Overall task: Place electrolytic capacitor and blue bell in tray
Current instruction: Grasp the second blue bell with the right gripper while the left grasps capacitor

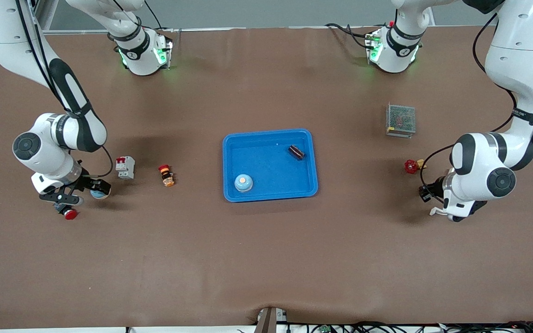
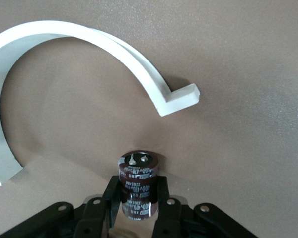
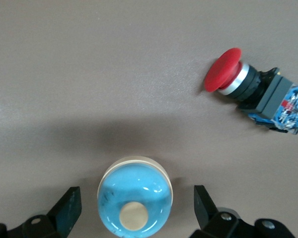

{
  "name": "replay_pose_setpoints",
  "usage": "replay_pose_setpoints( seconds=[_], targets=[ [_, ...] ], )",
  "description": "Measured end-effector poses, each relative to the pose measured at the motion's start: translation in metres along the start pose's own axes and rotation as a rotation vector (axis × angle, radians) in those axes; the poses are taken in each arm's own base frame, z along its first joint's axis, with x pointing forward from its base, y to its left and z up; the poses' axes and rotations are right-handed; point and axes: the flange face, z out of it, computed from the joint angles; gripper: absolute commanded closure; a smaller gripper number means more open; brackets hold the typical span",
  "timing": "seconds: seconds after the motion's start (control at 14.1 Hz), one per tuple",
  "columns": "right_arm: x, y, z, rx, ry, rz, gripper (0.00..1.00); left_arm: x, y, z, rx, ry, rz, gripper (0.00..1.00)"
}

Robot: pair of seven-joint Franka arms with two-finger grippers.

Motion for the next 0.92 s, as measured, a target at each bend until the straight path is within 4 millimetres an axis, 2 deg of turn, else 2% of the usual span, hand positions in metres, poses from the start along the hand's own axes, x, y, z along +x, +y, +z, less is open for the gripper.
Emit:
replay_pose_setpoints(
  seconds=[0.28,0.57,0.64,0.71,0.78,0.85,0.92],
  targets=[
    [-0.001,-0.002,0.001,0.001,0.005,0.003,0.00,0.001,0.001,-0.002,-0.003,0.004,0.000,1.00],
    [-0.003,-0.002,0.009,0.002,0.010,0.003,0.00,0.006,0.012,-0.019,-0.025,0.034,0.001,1.00],
    [-0.003,-0.003,0.010,0.001,0.009,0.006,0.19,0.006,0.017,-0.025,-0.033,0.043,-0.003,1.00],
    [-0.004,-0.003,0.011,0.001,0.008,0.007,0.56,0.004,0.024,-0.032,-0.042,0.050,-0.008,1.00],
    [-0.004,-0.003,0.011,0.001,0.007,0.007,0.75,0.002,0.033,-0.041,-0.049,0.052,-0.018,1.00],
    [-0.004,-0.003,0.011,0.001,0.006,0.007,1.00,-0.001,0.043,-0.051,-0.057,0.052,-0.032,1.00],
    [-0.003,-0.003,0.010,0.002,0.008,0.009,1.00,-0.005,0.054,-0.062,-0.067,0.053,-0.049,1.00]
  ],
)
